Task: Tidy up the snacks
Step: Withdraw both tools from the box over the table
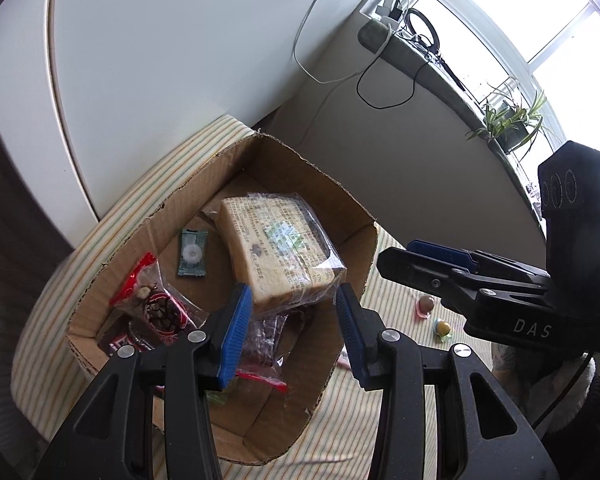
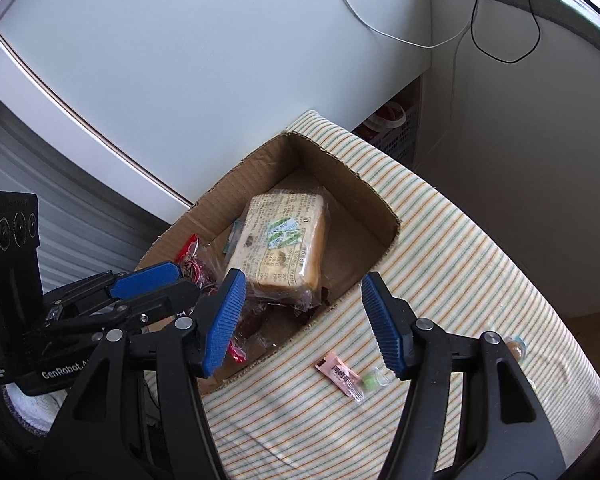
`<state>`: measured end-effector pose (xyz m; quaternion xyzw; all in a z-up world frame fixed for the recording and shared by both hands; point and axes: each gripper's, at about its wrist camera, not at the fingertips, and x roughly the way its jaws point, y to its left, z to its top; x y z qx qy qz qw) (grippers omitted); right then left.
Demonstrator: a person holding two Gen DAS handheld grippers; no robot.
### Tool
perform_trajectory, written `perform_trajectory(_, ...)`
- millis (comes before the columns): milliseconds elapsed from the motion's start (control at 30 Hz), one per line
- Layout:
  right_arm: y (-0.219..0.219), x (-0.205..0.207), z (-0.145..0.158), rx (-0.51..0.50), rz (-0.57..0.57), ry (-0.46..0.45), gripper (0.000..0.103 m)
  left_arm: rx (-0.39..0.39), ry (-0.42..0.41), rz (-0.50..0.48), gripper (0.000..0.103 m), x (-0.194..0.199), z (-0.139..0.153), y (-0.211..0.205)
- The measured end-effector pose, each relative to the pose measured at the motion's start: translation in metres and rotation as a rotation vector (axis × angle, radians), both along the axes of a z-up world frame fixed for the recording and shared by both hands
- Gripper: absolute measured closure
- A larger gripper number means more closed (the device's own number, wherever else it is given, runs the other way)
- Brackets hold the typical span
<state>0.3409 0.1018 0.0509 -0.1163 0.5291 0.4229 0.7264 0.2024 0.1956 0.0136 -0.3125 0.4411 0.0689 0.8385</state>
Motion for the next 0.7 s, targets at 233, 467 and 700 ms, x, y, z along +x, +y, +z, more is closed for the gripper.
perform_trajectory(233, -0.071, 0.000, 0.010, 0.057, -0.133, -0.014, 0.040, 0.026, -0.012, -0.053, 0.062, -0.003, 0.012, -0.024)
perform_trajectory(467, -0.155, -0.005, 0.008, 0.028, -0.302, -0.055, 0.040, 0.046, -0.009, -0.145, 0.062, -0.002, 0.014, -0.062)
perform_trajectory(700, -0.210, -0.026, -0.019, -0.022, -0.370, -0.037, 0.040, 0.071, 0.005, -0.257, 0.062, 0.008, 0.003, -0.103)
